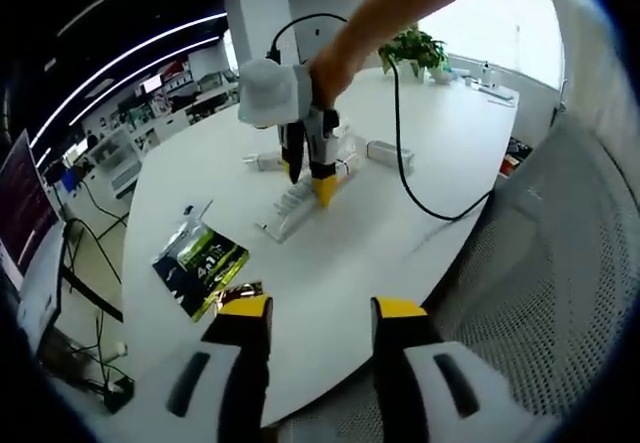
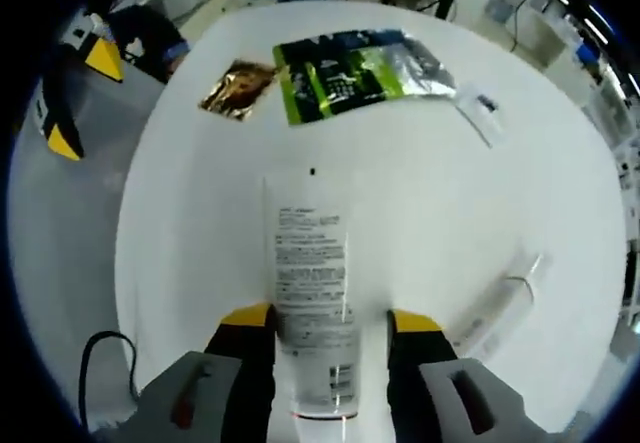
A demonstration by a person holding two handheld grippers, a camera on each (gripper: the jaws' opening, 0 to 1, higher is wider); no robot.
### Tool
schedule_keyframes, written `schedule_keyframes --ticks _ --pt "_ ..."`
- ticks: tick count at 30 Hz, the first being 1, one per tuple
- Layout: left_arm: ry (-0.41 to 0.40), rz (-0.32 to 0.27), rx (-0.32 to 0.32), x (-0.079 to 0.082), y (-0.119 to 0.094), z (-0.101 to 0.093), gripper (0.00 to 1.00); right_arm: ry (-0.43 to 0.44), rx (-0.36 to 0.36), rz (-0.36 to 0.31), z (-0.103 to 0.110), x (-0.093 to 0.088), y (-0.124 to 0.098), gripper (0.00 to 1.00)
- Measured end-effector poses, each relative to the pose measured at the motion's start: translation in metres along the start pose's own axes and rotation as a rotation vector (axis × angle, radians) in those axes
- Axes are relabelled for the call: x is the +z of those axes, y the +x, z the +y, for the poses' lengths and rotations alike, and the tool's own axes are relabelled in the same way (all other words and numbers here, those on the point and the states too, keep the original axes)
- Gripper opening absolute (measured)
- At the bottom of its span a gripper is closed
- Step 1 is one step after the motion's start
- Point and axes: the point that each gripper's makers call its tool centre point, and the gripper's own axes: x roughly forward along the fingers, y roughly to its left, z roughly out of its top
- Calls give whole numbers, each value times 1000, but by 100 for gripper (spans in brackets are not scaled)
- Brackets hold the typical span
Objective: Arrange the skincare products in the storage area until every visible bottle or jar stands upright without overlapping.
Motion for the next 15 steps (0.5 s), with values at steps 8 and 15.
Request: schedule_keyframes --ticks 8,15 --pt "7 -15 5 3 -1 1 33 -75 21 212 -2 1 2 28" --pt "12 -32 9 7 -1 2 32 -49 6 326 -1 0 3 26"
